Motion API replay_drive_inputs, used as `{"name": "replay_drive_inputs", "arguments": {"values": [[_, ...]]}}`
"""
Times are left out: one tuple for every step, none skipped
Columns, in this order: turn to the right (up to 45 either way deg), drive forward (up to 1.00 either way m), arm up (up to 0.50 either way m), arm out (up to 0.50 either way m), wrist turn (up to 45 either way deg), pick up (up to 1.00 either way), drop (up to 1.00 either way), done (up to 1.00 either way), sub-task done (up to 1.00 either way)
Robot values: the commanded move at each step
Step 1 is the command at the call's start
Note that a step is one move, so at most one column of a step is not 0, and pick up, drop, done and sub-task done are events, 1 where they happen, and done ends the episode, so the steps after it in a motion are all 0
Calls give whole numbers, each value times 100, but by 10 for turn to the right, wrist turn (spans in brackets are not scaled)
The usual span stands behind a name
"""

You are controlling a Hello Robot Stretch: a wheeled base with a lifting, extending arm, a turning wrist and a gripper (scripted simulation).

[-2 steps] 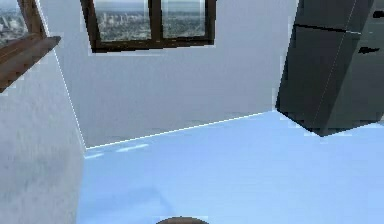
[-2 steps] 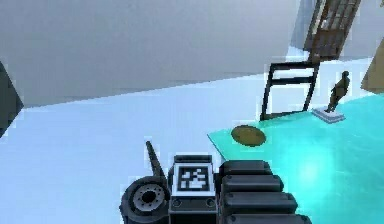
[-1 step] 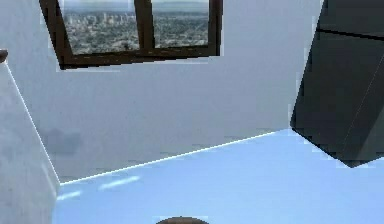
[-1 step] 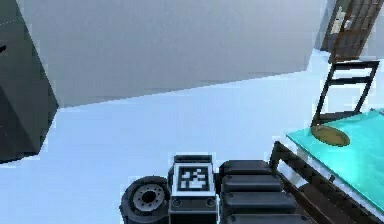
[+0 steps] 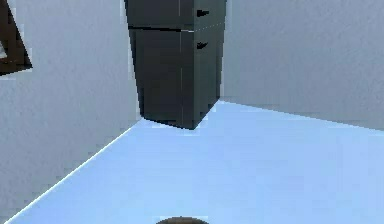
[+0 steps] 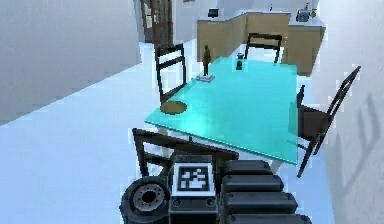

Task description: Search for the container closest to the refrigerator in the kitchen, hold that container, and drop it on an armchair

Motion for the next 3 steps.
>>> {"name": "replay_drive_inputs", "arguments": {"values": [[240,0,0,0,0,0,0,0,0],[0,80,0,0,0,0,0,0,0],[450,0,0,0,0,0,0,0,0]]}}
